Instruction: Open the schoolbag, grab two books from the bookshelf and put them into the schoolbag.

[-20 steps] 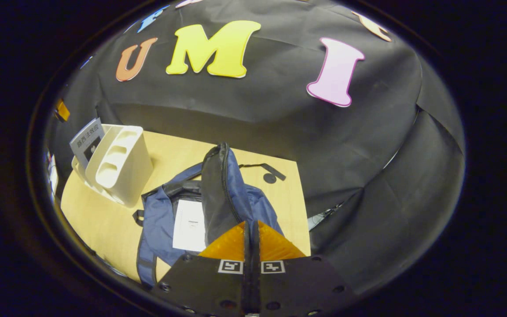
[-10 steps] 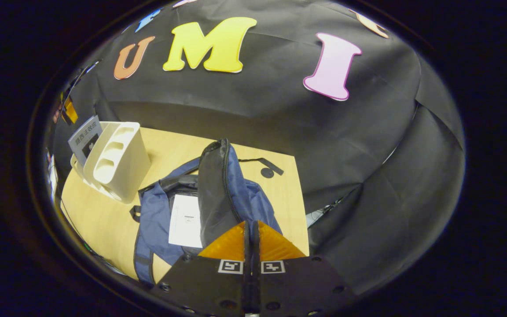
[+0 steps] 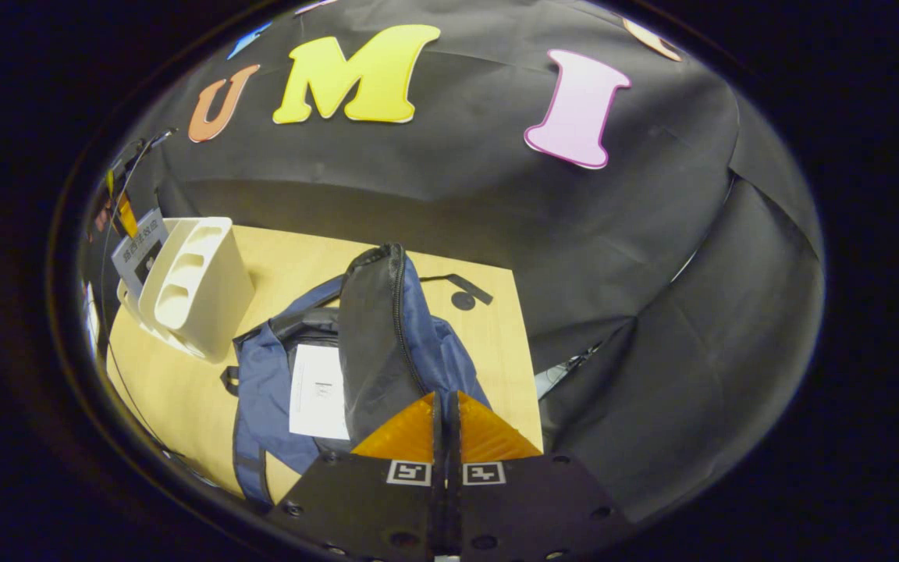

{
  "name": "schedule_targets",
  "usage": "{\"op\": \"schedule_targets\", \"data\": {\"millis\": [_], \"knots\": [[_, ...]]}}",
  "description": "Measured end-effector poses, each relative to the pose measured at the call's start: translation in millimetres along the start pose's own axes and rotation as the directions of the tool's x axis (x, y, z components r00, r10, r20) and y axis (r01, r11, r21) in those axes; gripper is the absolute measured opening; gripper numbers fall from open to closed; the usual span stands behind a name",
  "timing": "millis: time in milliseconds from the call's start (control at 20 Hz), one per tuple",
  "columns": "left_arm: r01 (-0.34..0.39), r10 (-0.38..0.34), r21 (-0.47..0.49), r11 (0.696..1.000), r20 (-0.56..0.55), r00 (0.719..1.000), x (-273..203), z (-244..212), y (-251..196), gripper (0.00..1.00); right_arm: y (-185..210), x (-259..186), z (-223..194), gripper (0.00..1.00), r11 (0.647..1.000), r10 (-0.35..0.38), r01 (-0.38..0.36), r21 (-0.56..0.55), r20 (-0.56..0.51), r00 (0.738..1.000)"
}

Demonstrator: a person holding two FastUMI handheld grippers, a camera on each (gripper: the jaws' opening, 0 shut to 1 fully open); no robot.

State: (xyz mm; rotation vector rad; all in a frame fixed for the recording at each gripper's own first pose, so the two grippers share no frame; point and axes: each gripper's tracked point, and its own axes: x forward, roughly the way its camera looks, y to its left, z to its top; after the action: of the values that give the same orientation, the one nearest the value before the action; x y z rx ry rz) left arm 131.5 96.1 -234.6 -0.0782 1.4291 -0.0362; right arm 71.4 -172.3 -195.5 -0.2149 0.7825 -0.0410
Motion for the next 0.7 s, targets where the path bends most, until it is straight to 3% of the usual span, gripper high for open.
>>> {"op": "schedule_targets", "data": {"millis": [100, 400, 450, 600, 650, 700], "knots": [[-0.031, 0.032, 0.010, 0.999, -0.025, 0.999, 12.1, -0.9, 7.2, 0.82, -0.3, 1.8, 0.0, 0.00, 1.000, -0.003, 0.003, 0.005, -0.005, 1.000], [-0.022, 0.021, -0.019, 1.000, -0.086, 0.996, 38.8, -5.7, 5.5, 0.77, -2.2, 6.8, -0.2, 0.00, 1.000, -0.012, 0.013, 0.014, -0.017, 1.000], [-0.018, 0.015, -0.022, 1.000, -0.100, 0.995, 41.4, -8.3, 4.3, 0.81, -2.9, 7.1, -0.1, 0.00, 1.000, -0.013, 0.013, 0.015, -0.018, 1.000], [-0.027, 0.024, -0.022, 0.999, -0.128, 0.992, 48.4, -12.4, 7.3, 0.66, -3.4, 8.7, -1.1, 0.00, 1.000, -0.015, 0.016, 0.021, -0.022, 1.000], [-0.025, 0.021, -0.030, 0.999, -0.135, 0.991, 50.2, -14.2, 6.3, 0.69, -3.4, 8.8, -0.8, 0.00, 1.000, -0.015, 0.016, 0.022, -0.023, 1.000], [-0.021, 0.015, -0.040, 0.999, -0.142, 0.990, 52.3, -15.5, 4.9, 0.56, -3.8, 8.8, -1.2, 0.00, 1.000, -0.016, 0.016, 0.022, -0.023, 1.000]]}}
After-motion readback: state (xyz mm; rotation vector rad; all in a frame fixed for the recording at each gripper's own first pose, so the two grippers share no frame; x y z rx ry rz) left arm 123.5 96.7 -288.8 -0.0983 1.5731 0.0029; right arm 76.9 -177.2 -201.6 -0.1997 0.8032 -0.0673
